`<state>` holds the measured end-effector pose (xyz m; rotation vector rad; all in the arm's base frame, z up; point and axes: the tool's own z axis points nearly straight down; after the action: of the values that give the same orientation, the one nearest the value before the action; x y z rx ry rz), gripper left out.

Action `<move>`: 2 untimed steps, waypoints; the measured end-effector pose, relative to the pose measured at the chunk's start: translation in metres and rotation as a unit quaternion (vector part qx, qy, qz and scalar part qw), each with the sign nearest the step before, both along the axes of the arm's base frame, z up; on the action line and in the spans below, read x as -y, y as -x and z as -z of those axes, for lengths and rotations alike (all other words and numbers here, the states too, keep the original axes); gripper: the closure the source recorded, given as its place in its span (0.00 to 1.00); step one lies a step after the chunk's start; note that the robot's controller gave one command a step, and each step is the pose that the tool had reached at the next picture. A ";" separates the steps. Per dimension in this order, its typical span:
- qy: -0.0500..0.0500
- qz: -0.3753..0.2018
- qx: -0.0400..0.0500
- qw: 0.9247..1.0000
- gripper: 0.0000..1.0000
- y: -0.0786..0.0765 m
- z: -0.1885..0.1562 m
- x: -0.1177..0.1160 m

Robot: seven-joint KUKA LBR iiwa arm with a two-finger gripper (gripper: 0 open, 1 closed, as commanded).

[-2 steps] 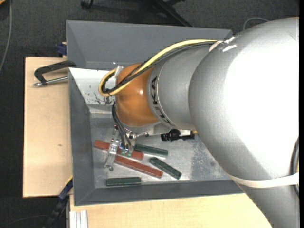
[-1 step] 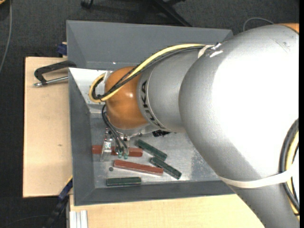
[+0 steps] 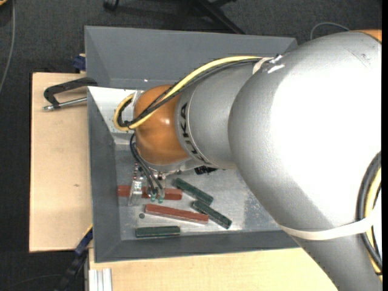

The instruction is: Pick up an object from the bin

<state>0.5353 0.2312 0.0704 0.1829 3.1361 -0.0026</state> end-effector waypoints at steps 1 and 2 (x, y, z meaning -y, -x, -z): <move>-0.002 0.000 0.001 1.000 1.00 0.000 -0.045 -0.001; -0.003 0.000 0.004 1.000 1.00 -0.002 -0.058 -0.001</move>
Offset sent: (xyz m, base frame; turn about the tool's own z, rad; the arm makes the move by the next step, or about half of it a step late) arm -0.0001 -0.0001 0.0535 0.0000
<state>0.5372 0.2325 0.1281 0.1822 3.1277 0.0083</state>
